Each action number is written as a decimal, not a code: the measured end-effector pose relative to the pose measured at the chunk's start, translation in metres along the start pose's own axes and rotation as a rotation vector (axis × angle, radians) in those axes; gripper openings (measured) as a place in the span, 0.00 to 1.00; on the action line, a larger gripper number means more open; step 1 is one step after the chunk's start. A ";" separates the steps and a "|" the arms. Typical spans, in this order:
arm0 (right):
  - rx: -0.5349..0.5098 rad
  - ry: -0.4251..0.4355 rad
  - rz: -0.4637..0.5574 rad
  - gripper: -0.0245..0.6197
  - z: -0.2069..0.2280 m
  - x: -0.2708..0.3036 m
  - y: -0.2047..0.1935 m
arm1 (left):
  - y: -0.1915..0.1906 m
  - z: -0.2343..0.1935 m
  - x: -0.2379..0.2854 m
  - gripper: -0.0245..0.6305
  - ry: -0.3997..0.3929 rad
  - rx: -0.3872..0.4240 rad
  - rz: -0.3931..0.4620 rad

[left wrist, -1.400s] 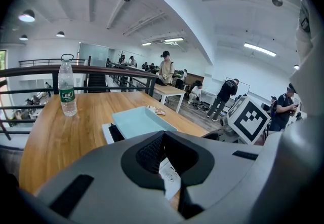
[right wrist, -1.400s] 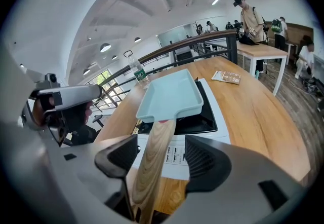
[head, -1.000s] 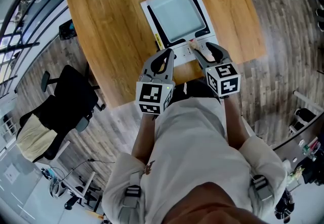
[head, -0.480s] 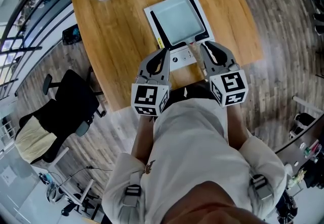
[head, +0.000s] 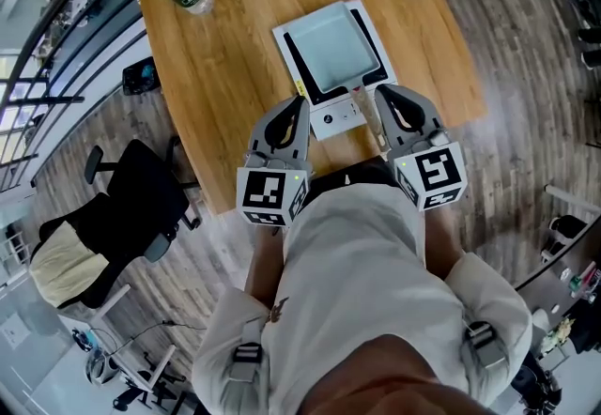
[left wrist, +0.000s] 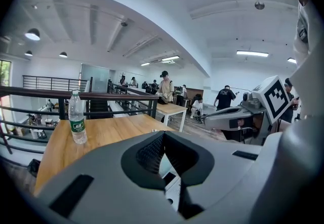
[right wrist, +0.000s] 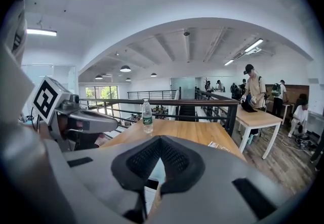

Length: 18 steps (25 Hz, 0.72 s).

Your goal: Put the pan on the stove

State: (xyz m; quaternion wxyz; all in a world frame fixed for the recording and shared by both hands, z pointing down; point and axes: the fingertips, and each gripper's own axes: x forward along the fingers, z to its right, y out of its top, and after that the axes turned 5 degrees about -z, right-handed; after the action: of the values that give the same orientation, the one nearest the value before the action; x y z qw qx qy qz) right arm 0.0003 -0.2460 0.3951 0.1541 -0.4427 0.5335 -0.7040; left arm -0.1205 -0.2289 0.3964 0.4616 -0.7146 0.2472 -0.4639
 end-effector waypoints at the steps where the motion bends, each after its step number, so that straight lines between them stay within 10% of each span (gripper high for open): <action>1: 0.006 -0.004 0.002 0.07 0.001 0.000 0.000 | 0.000 0.000 -0.001 0.07 0.000 0.002 0.001; 18: 0.007 -0.027 -0.013 0.07 -0.001 -0.009 -0.008 | -0.006 0.008 -0.006 0.07 -0.025 0.017 -0.008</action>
State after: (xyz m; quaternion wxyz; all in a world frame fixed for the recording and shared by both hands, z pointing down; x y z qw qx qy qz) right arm 0.0070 -0.2359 0.3977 0.1584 -0.4552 0.5260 -0.7007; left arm -0.1162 -0.2179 0.3982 0.4689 -0.7174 0.2347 -0.4586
